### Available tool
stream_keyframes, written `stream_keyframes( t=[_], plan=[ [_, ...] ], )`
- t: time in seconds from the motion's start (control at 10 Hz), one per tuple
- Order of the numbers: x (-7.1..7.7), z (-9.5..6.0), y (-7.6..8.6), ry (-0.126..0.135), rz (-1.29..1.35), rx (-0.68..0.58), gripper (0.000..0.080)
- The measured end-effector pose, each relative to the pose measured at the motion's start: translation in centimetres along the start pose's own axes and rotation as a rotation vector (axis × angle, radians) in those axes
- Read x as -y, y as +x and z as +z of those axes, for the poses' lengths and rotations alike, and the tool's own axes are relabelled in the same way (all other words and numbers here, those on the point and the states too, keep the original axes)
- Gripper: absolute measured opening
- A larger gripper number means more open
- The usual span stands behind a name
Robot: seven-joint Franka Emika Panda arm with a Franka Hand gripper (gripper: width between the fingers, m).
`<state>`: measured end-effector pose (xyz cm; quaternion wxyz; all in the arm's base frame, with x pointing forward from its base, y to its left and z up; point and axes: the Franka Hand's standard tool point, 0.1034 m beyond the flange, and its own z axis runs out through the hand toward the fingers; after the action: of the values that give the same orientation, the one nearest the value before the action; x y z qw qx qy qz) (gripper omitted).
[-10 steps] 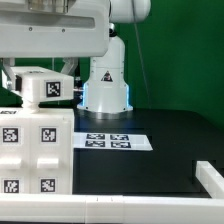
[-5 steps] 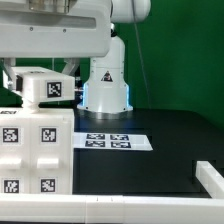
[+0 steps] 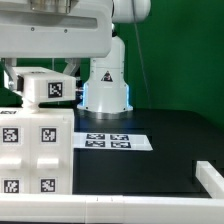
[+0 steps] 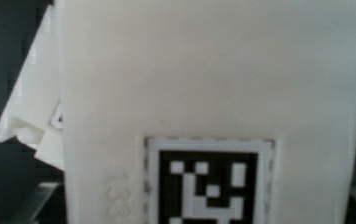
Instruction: Assemble cabinet
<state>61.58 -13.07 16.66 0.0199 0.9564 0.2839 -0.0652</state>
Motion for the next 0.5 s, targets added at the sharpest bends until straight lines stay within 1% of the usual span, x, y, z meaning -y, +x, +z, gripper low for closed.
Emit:
stream_keyframes(
  t=[0.5],
  plan=[
    [-0.19, -0.03, 0.22, -0.005, -0.016, -0.003, 0.0560]
  ],
)
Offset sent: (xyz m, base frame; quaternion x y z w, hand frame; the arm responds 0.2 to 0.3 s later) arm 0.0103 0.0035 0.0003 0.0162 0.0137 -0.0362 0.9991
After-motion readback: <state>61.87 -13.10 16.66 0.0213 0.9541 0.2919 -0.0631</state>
